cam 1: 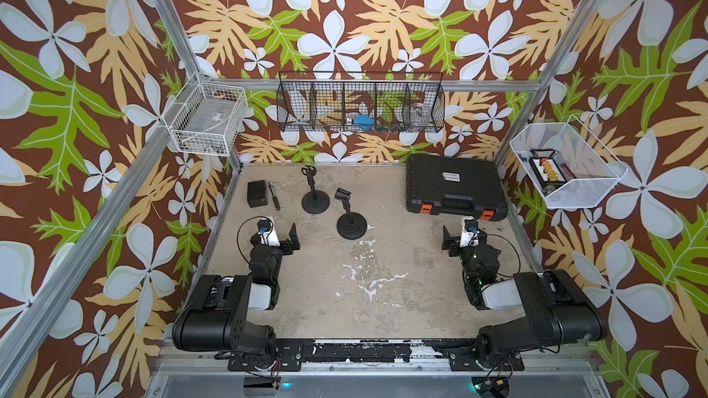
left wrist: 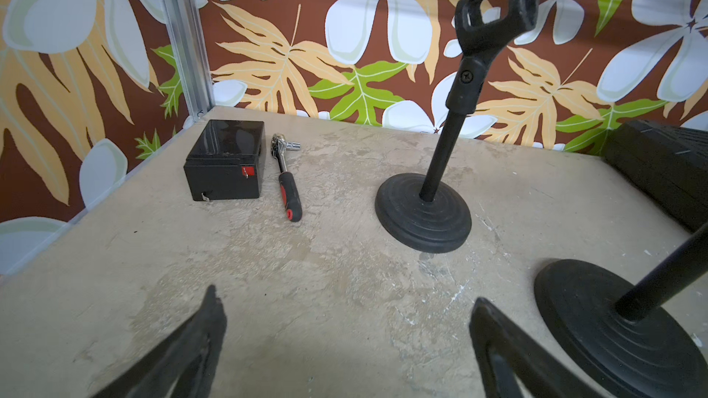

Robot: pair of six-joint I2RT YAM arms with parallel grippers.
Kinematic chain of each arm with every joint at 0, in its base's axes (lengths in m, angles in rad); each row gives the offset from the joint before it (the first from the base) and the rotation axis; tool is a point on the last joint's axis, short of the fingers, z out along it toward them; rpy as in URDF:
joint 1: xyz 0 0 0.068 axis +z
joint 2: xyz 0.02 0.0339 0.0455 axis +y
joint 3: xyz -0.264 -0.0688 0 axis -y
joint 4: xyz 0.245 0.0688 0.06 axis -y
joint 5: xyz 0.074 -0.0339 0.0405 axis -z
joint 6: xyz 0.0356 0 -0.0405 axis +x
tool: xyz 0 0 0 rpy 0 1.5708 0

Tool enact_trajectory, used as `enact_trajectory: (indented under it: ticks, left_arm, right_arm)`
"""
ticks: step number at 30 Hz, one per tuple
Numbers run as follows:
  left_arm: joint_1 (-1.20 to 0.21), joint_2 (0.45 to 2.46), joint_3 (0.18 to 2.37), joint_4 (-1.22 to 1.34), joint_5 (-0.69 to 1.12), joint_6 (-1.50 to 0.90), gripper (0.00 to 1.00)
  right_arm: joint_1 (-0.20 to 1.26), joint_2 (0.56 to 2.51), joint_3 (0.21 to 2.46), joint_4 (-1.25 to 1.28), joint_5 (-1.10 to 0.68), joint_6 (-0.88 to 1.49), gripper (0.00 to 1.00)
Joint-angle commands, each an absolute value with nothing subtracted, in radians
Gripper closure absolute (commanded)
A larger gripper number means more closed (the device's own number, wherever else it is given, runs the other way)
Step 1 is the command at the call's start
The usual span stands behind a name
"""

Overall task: Assemble a microphone stand
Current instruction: Reset both arms

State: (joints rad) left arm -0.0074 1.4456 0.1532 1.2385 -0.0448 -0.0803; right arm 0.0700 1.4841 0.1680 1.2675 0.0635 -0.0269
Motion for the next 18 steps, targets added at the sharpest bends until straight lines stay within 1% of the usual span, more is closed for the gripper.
enact_trajectory:
  ticks: [1, 5, 7, 18]
  left_arm:
    - [-0.008, 1.452, 0.162, 1.275, 0.021, -0.050, 0.00]
    - [-0.008, 1.450, 0.163, 1.270, 0.023, -0.049, 0.00]
    - [-0.008, 1.451, 0.163, 1.272, 0.023, -0.050, 0.00]
    - [-0.008, 1.448, 0.161, 1.273, 0.036, -0.045, 0.00]
  right_arm:
    - [0.054, 1.485, 0.192, 1.246, 0.092, 0.011, 0.06]
    - [0.054, 1.486, 0.190, 1.252, 0.091, 0.011, 0.06]
    - [0.054, 1.486, 0.190, 1.253, 0.093, 0.010, 0.00]
    - [0.054, 1.486, 0.189, 1.252, 0.092, 0.011, 0.00]
